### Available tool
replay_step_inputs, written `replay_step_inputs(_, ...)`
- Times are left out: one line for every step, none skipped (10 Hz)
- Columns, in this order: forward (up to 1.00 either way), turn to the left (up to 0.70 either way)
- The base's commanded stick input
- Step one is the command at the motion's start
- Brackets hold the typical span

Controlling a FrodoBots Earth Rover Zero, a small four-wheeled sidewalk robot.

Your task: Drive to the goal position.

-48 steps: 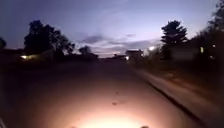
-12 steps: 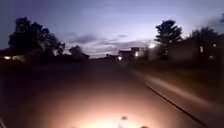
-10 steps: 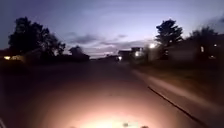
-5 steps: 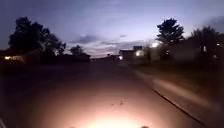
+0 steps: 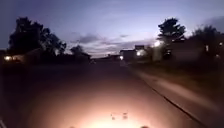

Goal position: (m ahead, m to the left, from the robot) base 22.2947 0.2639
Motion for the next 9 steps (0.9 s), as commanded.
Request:
replay_step_inputs(0.7,0.0)
replay_step_inputs(0.7,0.0)
replay_step_inputs(0.7,0.0)
replay_step_inputs(0.7,0.0)
replay_step_inputs(0.7,0.0)
replay_step_inputs(0.7,0.0)
replay_step_inputs(0.7,0.0)
replay_step_inputs(0.7,0.0)
replay_step_inputs(0.7,0.0)
